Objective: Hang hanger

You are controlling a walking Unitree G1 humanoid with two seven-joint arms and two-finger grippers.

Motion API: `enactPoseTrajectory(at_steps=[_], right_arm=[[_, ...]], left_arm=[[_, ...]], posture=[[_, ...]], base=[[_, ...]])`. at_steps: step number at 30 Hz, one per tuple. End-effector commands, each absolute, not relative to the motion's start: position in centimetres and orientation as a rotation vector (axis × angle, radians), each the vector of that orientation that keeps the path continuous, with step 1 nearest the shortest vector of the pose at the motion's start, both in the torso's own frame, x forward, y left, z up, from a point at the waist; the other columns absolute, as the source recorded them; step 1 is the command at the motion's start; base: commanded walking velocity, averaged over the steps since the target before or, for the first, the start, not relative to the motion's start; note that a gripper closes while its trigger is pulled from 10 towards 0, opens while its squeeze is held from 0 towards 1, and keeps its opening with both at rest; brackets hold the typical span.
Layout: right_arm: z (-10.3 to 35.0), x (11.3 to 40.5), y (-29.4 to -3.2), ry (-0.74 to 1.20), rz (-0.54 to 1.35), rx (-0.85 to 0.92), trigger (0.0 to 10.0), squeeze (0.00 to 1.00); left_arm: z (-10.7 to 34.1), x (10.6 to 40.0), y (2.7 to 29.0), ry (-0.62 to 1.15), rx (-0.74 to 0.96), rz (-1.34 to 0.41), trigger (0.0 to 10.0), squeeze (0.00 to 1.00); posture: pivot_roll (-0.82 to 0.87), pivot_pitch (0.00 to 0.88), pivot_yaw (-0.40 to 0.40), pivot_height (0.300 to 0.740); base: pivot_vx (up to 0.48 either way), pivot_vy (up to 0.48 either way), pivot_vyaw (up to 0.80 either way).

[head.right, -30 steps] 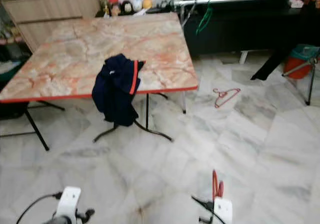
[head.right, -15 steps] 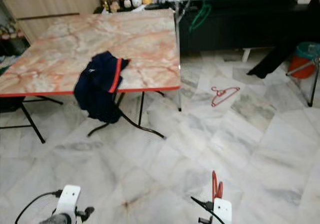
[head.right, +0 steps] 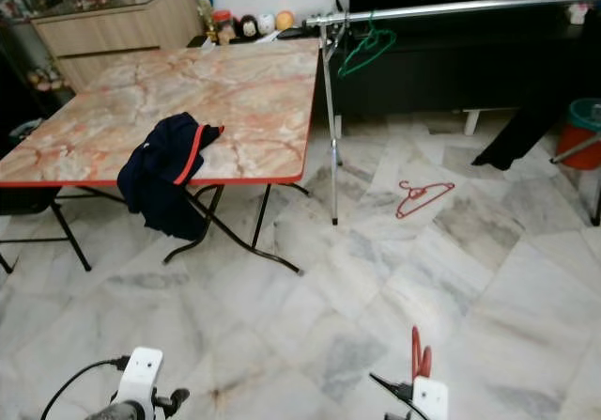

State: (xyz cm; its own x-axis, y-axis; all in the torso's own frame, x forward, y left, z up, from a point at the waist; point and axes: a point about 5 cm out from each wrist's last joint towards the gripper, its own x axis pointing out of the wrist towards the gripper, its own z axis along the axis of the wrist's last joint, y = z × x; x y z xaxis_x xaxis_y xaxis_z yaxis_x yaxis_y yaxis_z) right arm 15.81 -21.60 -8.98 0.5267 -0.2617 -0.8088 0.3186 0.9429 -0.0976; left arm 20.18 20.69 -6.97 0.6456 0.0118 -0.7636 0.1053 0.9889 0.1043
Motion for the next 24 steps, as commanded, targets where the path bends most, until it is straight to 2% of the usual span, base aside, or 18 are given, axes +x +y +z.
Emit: enactPoseTrajectory(at_steps=[1, 13, 21, 24], right_arm=[[-9.24, 15.54, -20.81, 0.967, -0.336, 0.083, 10.0, 0.0], [-9.29, 15.45, -20.76, 0.97, -0.341, 0.089, 10.0, 0.0], [-9.31, 15.46, -20.72, 0.974, -0.348, 0.098, 10.0, 0.0], [-9.3, 15.46, -20.73, 0.973, -0.351, 0.099, 10.0, 0.0]], left_arm=[[-7.07, 19.96, 20.91, 0.882, 0.169, -0.058, 10.0, 0.0], [-7.11, 19.88, 20.93, 0.884, 0.171, -0.062, 10.0, 0.0], [-7.04, 20.01, 20.88, 0.88, 0.171, -0.063, 10.0, 0.0], [-7.02, 20.05, 20.85, 0.878, 0.173, -0.063, 10.0, 0.0]], posture=[[-0.19, 0.0, 0.081, 0.74], [-0.19, 0.0, 0.081, 0.74], [-0.19, 0.0, 0.081, 0.74], [-0.19, 0.0, 0.08, 0.74]], base=[[0.0, -0.352, 0.0], [0.0, -0.355, 0.0], [0.0, -0.356, -0.65], [0.0, -0.356, -0.16]])
